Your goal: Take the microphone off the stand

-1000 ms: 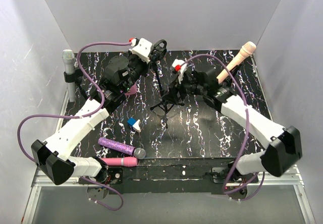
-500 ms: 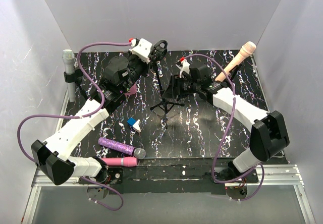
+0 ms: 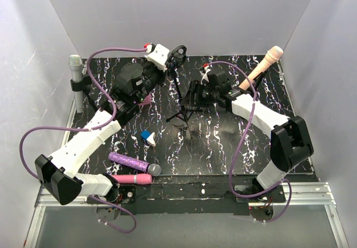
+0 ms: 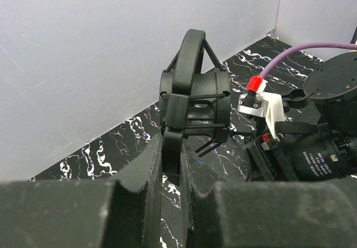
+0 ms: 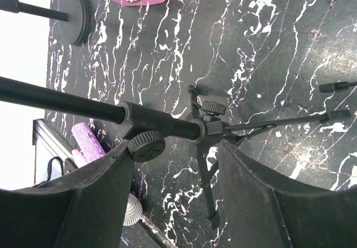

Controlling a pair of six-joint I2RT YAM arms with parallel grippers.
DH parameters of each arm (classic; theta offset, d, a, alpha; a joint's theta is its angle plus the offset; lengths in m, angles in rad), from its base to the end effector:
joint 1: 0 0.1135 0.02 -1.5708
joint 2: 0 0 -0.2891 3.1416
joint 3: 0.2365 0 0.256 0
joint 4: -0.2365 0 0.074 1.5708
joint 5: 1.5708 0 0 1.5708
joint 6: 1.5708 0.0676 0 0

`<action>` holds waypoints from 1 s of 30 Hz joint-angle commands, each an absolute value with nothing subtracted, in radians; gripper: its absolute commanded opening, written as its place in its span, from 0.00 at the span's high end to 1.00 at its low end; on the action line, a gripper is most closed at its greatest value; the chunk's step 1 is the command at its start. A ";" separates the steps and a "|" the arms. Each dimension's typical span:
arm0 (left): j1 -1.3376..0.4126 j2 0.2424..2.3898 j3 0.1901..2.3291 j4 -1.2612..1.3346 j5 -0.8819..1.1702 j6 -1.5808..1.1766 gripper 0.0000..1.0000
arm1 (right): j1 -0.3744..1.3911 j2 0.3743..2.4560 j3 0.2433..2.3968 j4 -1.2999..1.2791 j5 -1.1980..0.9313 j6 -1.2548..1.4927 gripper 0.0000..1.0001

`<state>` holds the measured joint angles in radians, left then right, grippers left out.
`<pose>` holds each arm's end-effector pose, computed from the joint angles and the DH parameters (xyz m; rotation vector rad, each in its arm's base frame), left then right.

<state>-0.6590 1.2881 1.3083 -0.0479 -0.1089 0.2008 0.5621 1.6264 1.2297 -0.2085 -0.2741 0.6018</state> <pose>0.2639 -0.1951 0.4522 0.5907 1.4922 -0.2689 0.3314 0.2304 0.2822 -0.1210 2.3116 0.9312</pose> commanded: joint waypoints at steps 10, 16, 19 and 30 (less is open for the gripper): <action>-0.655 1.261 1.276 -0.097 -0.120 0.190 1.00 | 0.537 1.571 1.112 -0.184 -0.474 0.319 0.35; -0.657 1.259 1.278 -0.094 -0.117 0.189 1.00 | 0.531 1.505 1.124 -0.177 -0.561 0.187 0.34; -0.655 1.258 1.275 -0.100 -0.110 0.186 1.00 | 0.509 1.491 1.158 -0.129 -0.583 0.247 0.34; -0.655 1.258 1.276 -0.100 -0.106 0.189 1.00 | 0.477 1.635 1.292 -0.100 -0.545 0.400 0.38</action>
